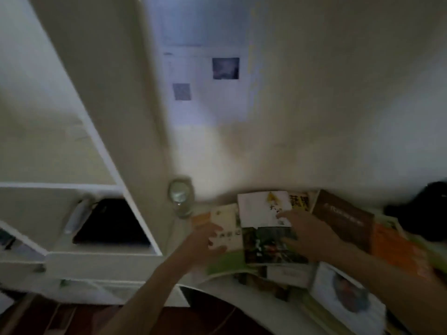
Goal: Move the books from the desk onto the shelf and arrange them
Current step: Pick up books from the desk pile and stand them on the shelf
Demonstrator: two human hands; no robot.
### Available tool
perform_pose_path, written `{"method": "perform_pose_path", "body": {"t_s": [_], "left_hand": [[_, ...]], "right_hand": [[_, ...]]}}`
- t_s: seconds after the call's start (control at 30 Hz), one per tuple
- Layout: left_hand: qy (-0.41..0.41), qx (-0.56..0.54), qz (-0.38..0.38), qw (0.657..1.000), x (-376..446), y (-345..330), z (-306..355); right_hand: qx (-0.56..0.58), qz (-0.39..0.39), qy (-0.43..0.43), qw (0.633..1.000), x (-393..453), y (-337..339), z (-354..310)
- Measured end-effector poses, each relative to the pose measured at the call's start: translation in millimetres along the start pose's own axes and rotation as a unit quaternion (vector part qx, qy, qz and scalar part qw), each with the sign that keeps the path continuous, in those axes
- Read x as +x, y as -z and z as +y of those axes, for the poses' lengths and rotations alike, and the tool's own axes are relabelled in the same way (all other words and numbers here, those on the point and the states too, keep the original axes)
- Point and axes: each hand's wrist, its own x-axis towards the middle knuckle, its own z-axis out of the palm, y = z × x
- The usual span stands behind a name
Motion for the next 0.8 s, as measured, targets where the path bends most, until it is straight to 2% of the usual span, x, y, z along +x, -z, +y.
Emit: {"method": "perform_pose_path", "body": {"t_s": [0.07,0.17,0.27,0.37,0.43,0.5,0.53,0.6,0.67,0.73,0.8], "left_hand": [[0.051,-0.034,-0.024,0.998,34.9,-37.4,0.2],[0.136,-0.099,-0.031,0.985,71.4,-80.1,-10.8],[0.183,-0.176,-0.014,0.967,89.6,-98.2,-18.9],[0.24,-0.28,0.032,0.929,100.2,-97.6,-39.5],[0.284,-0.338,0.025,0.897,108.5,-93.8,-61.7],[0.278,-0.386,-0.025,0.879,108.7,-88.7,-72.4],[0.262,-0.417,-0.025,0.87,112.0,-90.2,-81.0],[0.243,-0.413,-0.005,0.878,104.3,-80.7,-75.7],[0.176,-0.342,0.045,0.922,96.5,-69.2,-72.4],[0.126,-0.255,0.125,0.951,85.4,-49.6,-59.0],[0.093,-0.215,0.195,0.952,69.9,-28.7,-39.7]], "right_hand": [[-0.008,-0.04,-0.061,0.997,-3.9,-29.0,30.9],[0.038,-0.063,-0.114,0.991,-9.8,-66.5,49.4],[0.029,-0.034,-0.153,0.987,-14.6,-96.4,49.9],[0.003,-0.009,-0.184,0.983,-12.8,-110.6,41.5],[0.004,0.004,-0.21,0.978,-9.4,-112.4,42.2],[0.035,0.027,-0.255,0.966,-3.4,-108.7,54.1],[0.058,0.039,-0.287,0.955,-0.7,-106.6,63.6],[0.103,0.052,-0.363,0.925,-0.5,-103.0,84.6],[0.141,0.077,-0.422,0.892,-7.5,-106.2,104.7],[0.183,0.117,-0.448,0.867,-17.0,-109.9,123.1],[0.22,0.133,-0.466,0.846,-21.8,-111.3,139.8]]}}
